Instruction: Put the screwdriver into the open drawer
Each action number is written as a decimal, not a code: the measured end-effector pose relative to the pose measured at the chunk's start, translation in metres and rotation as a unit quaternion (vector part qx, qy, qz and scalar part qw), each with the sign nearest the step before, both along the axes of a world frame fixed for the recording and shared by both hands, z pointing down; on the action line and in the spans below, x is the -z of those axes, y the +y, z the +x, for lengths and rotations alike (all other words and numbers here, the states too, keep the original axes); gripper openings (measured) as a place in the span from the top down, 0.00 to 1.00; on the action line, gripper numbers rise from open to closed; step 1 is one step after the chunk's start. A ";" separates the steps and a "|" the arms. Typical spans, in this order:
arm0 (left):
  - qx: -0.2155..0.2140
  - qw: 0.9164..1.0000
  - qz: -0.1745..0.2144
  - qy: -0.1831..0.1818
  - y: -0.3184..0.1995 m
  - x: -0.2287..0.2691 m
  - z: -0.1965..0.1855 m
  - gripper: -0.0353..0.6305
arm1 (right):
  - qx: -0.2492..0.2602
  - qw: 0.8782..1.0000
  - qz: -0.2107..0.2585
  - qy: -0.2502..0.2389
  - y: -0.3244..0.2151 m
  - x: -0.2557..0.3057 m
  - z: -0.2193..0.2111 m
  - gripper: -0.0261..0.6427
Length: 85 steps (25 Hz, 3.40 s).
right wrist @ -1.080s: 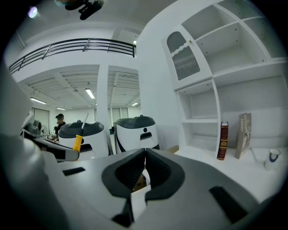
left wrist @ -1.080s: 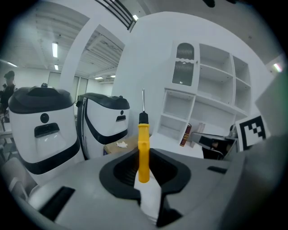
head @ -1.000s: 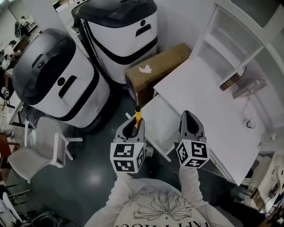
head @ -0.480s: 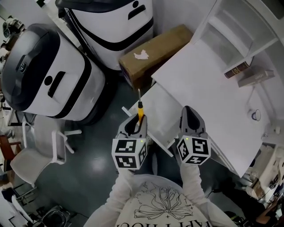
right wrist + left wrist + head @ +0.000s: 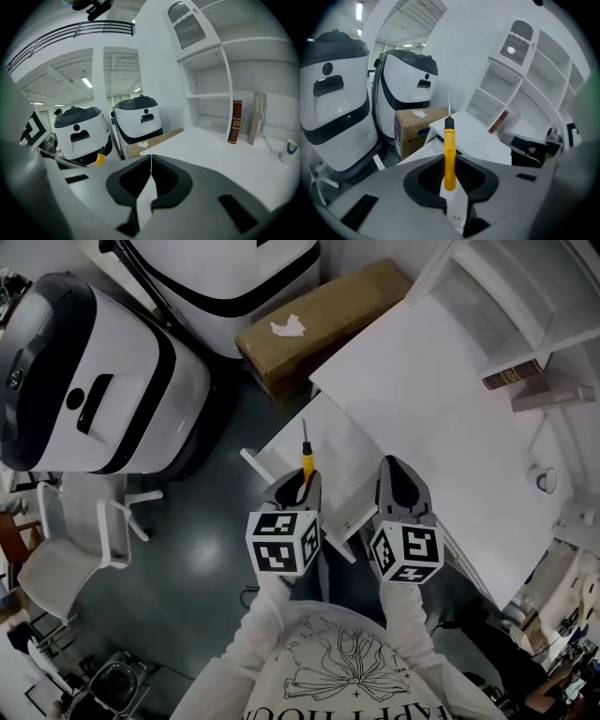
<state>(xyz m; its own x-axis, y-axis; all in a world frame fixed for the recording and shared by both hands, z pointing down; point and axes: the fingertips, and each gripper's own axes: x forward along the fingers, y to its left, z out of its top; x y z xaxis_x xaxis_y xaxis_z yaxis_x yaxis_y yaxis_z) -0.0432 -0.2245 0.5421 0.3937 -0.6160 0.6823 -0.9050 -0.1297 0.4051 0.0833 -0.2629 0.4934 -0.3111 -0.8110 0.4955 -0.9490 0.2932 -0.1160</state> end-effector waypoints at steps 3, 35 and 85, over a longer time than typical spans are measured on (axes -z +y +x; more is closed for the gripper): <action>0.003 0.999 -0.032 0.004 0.000 -0.022 0.011 0.85 | 0.003 1.000 -0.013 0.002 -0.004 -0.013 0.005 0.95; 0.090 0.955 -0.282 0.031 -0.021 -0.240 0.065 0.85 | 0.019 0.996 -0.089 -0.002 -0.041 -0.099 0.016 0.95; 0.110 0.985 -0.107 0.078 -0.036 -0.096 0.041 0.85 | 0.015 1.000 -0.006 -0.004 -0.023 0.000 0.003 0.95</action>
<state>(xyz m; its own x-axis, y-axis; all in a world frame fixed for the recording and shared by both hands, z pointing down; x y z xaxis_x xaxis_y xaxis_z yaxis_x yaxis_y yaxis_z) -0.0021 -0.2608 0.6380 0.3774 -0.5462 0.7478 -0.8264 0.1657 0.5382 0.0861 -0.2862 0.4938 -0.3396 -0.7956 0.5017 -0.9387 0.3201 -0.1277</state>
